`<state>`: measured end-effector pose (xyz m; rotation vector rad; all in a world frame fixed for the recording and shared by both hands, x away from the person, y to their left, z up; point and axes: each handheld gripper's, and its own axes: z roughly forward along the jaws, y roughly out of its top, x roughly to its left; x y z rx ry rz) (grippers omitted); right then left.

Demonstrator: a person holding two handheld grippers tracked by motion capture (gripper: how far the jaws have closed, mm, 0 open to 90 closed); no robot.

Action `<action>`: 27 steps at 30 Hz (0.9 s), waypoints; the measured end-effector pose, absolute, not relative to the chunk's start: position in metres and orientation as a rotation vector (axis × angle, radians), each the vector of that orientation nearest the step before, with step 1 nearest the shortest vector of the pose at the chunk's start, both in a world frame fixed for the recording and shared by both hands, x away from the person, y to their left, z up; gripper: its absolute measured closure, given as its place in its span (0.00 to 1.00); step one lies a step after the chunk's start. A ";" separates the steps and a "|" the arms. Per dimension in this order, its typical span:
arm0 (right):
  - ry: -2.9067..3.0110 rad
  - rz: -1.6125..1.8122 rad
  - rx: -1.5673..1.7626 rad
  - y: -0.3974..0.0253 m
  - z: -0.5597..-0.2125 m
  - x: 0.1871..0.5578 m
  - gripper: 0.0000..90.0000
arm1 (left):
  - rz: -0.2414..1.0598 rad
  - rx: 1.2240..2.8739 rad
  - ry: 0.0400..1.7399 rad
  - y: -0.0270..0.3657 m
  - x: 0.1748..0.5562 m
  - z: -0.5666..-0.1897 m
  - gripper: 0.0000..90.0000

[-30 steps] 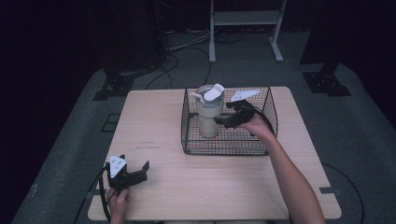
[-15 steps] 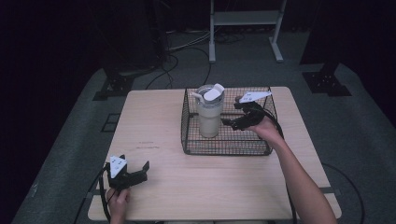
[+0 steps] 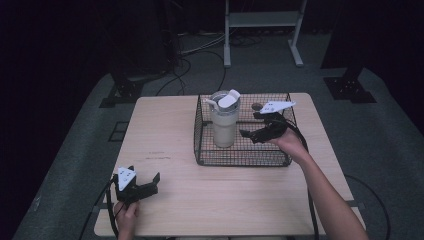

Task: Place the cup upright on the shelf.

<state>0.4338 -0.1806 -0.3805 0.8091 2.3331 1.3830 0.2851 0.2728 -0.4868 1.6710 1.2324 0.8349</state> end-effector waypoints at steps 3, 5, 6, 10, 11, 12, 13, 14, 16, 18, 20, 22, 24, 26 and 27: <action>2.341 1.376 0.805 -0.184 -0.379 0.430 0.09 | 0.836 1.672 1.232 0.273 0.285 -0.487 0.00; 2.333 1.402 0.811 -0.187 -0.378 0.426 0.09 | 0.837 1.672 1.232 0.272 0.285 -0.487 0.00; 2.333 1.401 0.808 -0.188 -0.378 0.425 0.09 | 0.838 1.673 1.231 0.272 0.285 -0.487 0.00; 2.338 1.409 0.807 -0.192 -0.378 0.417 0.09 | 0.839 1.674 1.230 0.272 0.285 -0.487 0.00; 2.342 1.409 0.806 -0.193 -0.379 0.416 0.09 | 0.841 1.675 1.228 0.272 0.285 -0.487 0.00; 2.348 1.402 0.805 -0.194 -0.379 0.414 0.09 | 0.842 1.673 1.227 0.272 0.285 -0.487 0.00; 2.351 1.397 0.805 -0.195 -0.380 0.412 0.09 | 0.842 1.676 1.229 0.272 0.285 -0.487 0.00; 2.350 1.401 0.799 -0.196 -0.380 0.410 0.09 | 0.841 1.677 1.230 0.272 0.285 -0.487 0.00; 2.351 1.410 0.796 -0.198 -0.380 0.406 0.09 | 0.842 1.678 1.229 0.272 0.285 -0.487 0.00; 2.351 1.411 0.791 -0.199 -0.380 0.403 0.09 | 0.842 1.678 1.229 0.272 0.285 -0.487 0.00; 2.350 1.417 0.789 -0.201 -0.380 0.399 0.09 | 0.839 1.673 1.231 0.272 0.285 -0.487 0.00; 2.351 1.419 0.789 -0.202 -0.380 0.396 0.09 | 0.840 1.673 1.231 0.272 0.285 -0.487 0.00; 2.355 1.425 0.781 -0.203 -0.381 0.392 0.09 | 0.840 1.674 1.230 0.272 0.285 -0.487 0.00; 2.357 1.429 0.776 -0.204 -0.382 0.388 0.09 | 0.841 1.675 1.230 0.272 0.285 -0.487 0.00; 2.359 1.430 0.774 -0.205 -0.382 0.386 0.09 | 0.841 1.675 1.231 0.272 0.285 -0.487 0.00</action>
